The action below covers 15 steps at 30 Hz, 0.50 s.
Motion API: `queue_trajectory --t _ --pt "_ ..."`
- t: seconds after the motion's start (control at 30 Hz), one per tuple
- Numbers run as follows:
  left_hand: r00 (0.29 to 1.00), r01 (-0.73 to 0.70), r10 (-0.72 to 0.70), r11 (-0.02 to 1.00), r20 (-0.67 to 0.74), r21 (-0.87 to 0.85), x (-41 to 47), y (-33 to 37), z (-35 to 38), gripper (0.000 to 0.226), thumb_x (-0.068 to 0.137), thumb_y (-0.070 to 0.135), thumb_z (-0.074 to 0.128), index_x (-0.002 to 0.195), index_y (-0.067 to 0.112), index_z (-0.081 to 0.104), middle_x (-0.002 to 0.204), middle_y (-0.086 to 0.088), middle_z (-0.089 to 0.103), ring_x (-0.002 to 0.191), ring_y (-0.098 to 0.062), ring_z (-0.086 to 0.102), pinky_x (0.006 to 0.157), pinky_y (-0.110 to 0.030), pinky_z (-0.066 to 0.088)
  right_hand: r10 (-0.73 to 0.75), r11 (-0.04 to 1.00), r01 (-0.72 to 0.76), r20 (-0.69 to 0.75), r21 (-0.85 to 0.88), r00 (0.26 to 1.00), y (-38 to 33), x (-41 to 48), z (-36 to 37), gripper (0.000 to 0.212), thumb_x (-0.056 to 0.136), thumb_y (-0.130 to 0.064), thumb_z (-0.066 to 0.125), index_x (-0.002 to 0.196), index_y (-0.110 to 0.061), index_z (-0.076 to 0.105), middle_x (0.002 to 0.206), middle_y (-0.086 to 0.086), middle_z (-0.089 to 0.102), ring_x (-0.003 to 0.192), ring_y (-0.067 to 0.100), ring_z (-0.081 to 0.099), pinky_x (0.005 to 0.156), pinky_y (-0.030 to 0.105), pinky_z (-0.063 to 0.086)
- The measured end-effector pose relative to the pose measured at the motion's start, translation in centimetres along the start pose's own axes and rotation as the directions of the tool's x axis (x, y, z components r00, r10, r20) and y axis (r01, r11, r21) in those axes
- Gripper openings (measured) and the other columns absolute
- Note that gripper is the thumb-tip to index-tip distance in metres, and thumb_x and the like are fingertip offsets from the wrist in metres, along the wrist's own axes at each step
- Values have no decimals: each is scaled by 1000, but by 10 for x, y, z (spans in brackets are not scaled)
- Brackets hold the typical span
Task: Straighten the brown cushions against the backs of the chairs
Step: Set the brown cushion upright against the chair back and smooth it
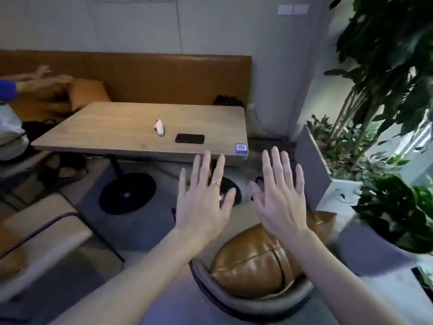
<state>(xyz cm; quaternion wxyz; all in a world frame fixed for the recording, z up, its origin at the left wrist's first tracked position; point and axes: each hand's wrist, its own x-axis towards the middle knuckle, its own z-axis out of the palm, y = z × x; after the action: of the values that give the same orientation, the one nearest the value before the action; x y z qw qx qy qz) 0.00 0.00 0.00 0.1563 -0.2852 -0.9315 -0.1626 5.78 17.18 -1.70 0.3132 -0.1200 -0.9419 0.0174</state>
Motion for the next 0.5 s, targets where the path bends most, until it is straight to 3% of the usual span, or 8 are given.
queue_trajectory --t 0.13,0.27,0.37,0.5 --pt "953 120 -91 989 288 -85 -36 28 70 70 102 57 26 159 34 -8 171 -1 -8 156 -20 -13 124 -46 0 105 994 -101 159 -32 982 39 -57 48 65 100 -42 45 158 -16 31 165 13 31 154 33 24 122 58 21" --pt "864 246 -170 964 474 -102 -64 42 130 69 102 60 24 159 36 -6 172 0 -7 156 -23 -8 123 -50 5 155 988 -143 301 -59 941 65 -101 90 67 100 -50 39 159 -19 30 167 11 27 155 32 21 121 59 20" --pt "819 250 -204 968 537 -14 -83 46 161 67 101 62 15 159 36 -5 172 -3 -1 157 -24 -3 122 -53 5 210 978 -199 383 -68 900 76 -134 115 67 101 -55 31 159 -22 31 167 9 27 156 31 19 123 59 15" --pt "847 215 -225 974 482 78 -90 44 183 71 94 62 -3 159 36 8 170 0 16 156 -23 10 120 -54 15 241 970 -236 380 -59 893 79 -150 133 65 101 -57 28 156 -22 38 166 8 30 156 29 17 124 57 10"
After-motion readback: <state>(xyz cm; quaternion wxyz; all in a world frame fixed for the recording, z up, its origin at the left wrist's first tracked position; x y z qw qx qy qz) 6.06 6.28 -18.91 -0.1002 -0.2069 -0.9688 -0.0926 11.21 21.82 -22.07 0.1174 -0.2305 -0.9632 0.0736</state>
